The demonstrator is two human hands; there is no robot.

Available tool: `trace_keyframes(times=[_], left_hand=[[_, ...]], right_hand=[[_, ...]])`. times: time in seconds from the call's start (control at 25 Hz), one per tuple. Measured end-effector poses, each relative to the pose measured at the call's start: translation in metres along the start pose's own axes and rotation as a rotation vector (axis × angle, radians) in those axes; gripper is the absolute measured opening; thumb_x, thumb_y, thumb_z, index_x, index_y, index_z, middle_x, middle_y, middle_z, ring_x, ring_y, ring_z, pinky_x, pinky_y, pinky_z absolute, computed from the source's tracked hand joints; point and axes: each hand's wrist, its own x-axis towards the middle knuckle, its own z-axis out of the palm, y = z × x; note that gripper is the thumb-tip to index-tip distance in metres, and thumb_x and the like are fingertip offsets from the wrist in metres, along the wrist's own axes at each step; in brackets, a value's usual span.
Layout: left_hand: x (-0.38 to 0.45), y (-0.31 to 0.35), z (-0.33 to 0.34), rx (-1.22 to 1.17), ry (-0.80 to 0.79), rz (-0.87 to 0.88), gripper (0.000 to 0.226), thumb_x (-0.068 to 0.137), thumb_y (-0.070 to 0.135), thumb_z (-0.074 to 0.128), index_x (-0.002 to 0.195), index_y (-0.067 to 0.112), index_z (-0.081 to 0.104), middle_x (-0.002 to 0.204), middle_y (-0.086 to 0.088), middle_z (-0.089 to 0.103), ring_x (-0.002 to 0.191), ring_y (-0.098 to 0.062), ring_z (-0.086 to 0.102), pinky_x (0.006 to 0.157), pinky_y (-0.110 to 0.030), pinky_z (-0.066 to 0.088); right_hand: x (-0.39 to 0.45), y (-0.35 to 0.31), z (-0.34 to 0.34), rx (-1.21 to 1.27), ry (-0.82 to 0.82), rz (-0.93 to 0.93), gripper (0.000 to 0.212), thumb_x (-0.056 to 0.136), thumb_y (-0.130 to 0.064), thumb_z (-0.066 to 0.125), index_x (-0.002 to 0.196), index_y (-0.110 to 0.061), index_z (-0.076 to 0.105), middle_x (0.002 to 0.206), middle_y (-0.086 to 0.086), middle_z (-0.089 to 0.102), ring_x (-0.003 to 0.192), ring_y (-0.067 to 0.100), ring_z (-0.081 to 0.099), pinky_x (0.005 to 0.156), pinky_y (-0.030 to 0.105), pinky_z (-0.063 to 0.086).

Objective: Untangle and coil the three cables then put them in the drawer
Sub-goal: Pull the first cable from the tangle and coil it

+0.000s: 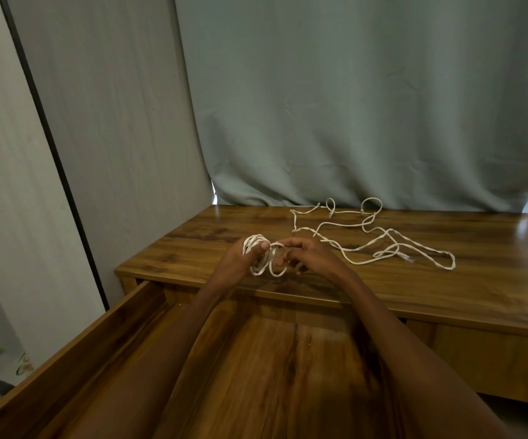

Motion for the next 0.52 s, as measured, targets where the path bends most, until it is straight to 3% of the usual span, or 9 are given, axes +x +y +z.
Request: trace_keyframes(times=[0.08, 0.2, 0.28, 0.4, 0.52], left_hand=[[0.001, -0.005, -0.003, -0.135, -0.035, -0.053, 0.042, 0.086, 0.031, 0.071, 0.111, -0.001, 0.063, 0.094, -0.004, 0.07, 0.085, -0.012, 0.064, 0.076, -0.025, 0.053], [0.002, -0.012, -0.006, -0.359, -0.024, -0.122, 0.031, 0.089, 0.018, 0.069, 0.113, 0.0, 0.06, 0.094, -0.008, 0.069, 0.087, -0.017, 0.064, 0.077, -0.027, 0.055], [0.002, -0.013, -0.008, -0.407, -0.004, -0.143, 0.026, 0.095, 0.016, 0.063, 0.115, 0.001, 0.061, 0.096, -0.006, 0.072, 0.087, -0.015, 0.067, 0.077, -0.026, 0.056], [-0.001, -0.02, -0.008, -0.347, -0.012, -0.155, 0.021, 0.1, 0.019, 0.057, 0.112, 0.006, 0.067, 0.097, -0.006, 0.075, 0.086, -0.013, 0.07, 0.076, -0.025, 0.056], [-0.004, -0.021, -0.007, -0.206, 0.004, -0.188, 0.023, 0.102, 0.029, 0.054, 0.105, 0.013, 0.07, 0.087, 0.0, 0.073, 0.077, -0.01, 0.066, 0.072, -0.024, 0.053]], right_hand=[[0.0, 0.005, 0.006, -0.143, 0.105, -0.057, 0.013, 0.096, -0.018, 0.062, 0.095, -0.024, 0.074, 0.072, -0.01, 0.068, 0.062, 0.0, 0.058, 0.059, 0.021, 0.044], [0.005, 0.019, 0.013, -0.381, 0.252, -0.061, 0.015, 0.094, -0.036, 0.065, 0.083, -0.026, 0.07, 0.078, -0.009, 0.066, 0.072, 0.008, 0.06, 0.065, 0.032, 0.045], [0.01, 0.023, 0.018, -0.2, 0.252, 0.007, 0.015, 0.097, -0.035, 0.062, 0.091, -0.023, 0.068, 0.084, -0.005, 0.071, 0.075, 0.015, 0.065, 0.072, 0.035, 0.05], [0.007, 0.018, 0.021, 0.307, 0.241, 0.104, 0.018, 0.1, -0.029, 0.062, 0.109, -0.014, 0.066, 0.073, 0.001, 0.059, 0.061, 0.016, 0.064, 0.063, 0.034, 0.056], [0.006, 0.017, 0.02, 0.472, 0.284, 0.094, 0.023, 0.098, -0.026, 0.065, 0.115, -0.011, 0.069, 0.073, 0.0, 0.05, 0.052, 0.013, 0.057, 0.057, 0.032, 0.058]])
